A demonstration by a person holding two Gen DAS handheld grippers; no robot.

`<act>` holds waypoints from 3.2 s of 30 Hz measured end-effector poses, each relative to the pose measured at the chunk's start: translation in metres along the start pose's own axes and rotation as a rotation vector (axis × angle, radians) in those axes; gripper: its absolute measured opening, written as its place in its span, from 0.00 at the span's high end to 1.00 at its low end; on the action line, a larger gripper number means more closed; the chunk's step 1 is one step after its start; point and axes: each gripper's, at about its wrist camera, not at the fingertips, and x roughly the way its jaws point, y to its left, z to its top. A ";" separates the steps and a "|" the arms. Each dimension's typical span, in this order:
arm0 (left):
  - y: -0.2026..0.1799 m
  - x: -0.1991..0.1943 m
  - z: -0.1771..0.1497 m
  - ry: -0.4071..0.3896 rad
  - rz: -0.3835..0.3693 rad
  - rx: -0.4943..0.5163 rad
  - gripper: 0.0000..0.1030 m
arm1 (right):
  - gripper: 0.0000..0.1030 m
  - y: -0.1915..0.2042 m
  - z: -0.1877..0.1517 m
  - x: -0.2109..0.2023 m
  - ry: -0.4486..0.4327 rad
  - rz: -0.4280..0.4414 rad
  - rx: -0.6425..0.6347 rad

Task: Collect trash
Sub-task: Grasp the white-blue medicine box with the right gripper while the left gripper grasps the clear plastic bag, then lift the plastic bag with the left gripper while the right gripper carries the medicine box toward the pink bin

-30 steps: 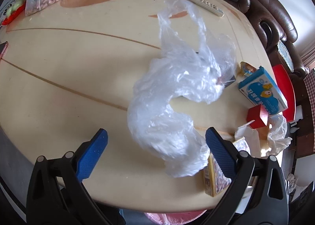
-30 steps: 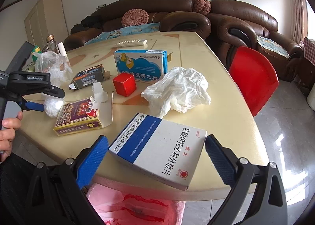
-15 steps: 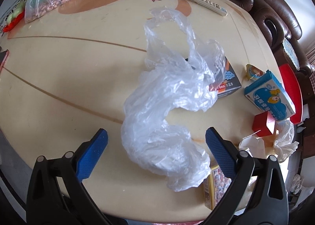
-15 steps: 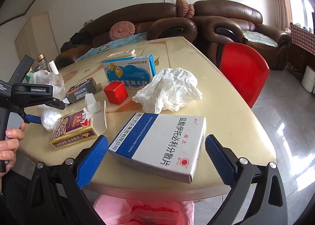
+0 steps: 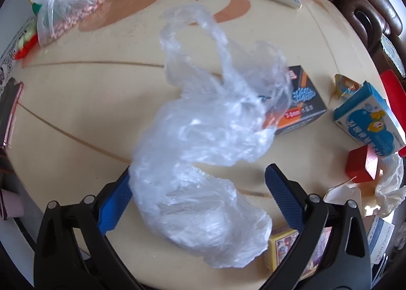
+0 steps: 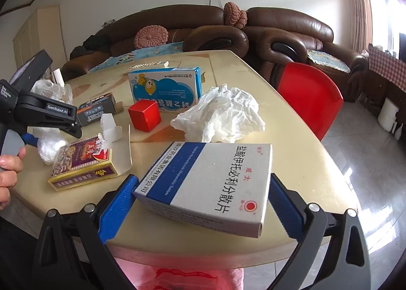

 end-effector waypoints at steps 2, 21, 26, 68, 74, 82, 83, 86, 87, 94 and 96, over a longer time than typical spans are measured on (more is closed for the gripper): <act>0.000 0.000 0.001 -0.002 0.002 -0.003 0.06 | 0.06 0.001 -0.001 0.001 -0.003 -0.008 -0.010; 0.006 -0.011 -0.007 -0.078 -0.001 0.008 0.53 | 0.09 -0.004 0.006 -0.010 -0.037 -0.008 -0.028; 0.010 -0.014 -0.012 -0.089 -0.030 0.010 0.60 | 0.09 -0.007 0.007 -0.012 -0.037 0.007 -0.019; 0.035 -0.182 -0.117 -0.379 -0.125 0.182 0.61 | 0.10 0.030 0.055 -0.190 -0.320 0.034 -0.088; 0.040 -0.209 -0.140 -0.420 -0.138 0.201 0.61 | 0.10 0.041 0.051 -0.223 -0.352 0.060 -0.106; 0.037 -0.234 -0.165 -0.465 -0.155 0.231 0.60 | 0.09 0.045 0.042 -0.260 -0.383 0.069 -0.122; 0.037 -0.237 -0.167 -0.470 -0.156 0.232 0.60 | 0.09 0.046 0.041 -0.265 -0.387 0.069 -0.125; 0.038 -0.242 -0.173 -0.478 -0.157 0.237 0.60 | 0.09 0.046 0.038 -0.274 -0.391 0.066 -0.132; 0.037 -0.243 -0.176 -0.478 -0.154 0.241 0.60 | 0.09 0.046 0.037 -0.277 -0.389 0.063 -0.136; 0.031 -0.247 -0.192 -0.485 -0.153 0.285 0.60 | 0.09 0.040 0.027 -0.285 -0.360 0.080 -0.123; 0.031 -0.245 -0.195 -0.481 -0.151 0.288 0.60 | 0.09 0.042 0.023 -0.288 -0.353 0.079 -0.129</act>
